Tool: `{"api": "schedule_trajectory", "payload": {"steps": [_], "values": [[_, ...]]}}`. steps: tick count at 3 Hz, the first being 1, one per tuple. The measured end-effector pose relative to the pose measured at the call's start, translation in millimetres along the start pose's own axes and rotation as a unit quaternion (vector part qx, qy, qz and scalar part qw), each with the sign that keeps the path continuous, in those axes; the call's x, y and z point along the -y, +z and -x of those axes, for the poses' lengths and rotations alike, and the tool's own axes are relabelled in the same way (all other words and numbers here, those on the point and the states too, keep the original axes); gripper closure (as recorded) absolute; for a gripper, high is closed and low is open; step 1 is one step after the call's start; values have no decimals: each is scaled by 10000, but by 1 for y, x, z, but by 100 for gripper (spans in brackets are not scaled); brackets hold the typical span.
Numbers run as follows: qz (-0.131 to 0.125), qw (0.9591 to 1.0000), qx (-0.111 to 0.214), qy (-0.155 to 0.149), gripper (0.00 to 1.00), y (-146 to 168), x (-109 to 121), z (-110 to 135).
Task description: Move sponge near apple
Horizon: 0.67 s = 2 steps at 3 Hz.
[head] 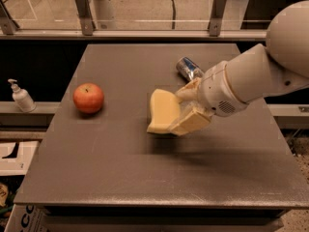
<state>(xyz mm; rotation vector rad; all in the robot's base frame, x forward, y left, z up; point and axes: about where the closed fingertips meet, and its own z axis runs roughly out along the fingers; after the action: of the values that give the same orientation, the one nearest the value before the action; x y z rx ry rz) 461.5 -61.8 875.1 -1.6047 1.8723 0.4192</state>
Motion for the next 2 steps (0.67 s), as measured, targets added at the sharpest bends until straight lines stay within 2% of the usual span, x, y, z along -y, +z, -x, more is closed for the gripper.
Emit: {"api": "schedule_trajectory", "payload": {"steps": [2], "values": [[-239, 9990, -265, -274, 100, 48, 1, 32]]}}
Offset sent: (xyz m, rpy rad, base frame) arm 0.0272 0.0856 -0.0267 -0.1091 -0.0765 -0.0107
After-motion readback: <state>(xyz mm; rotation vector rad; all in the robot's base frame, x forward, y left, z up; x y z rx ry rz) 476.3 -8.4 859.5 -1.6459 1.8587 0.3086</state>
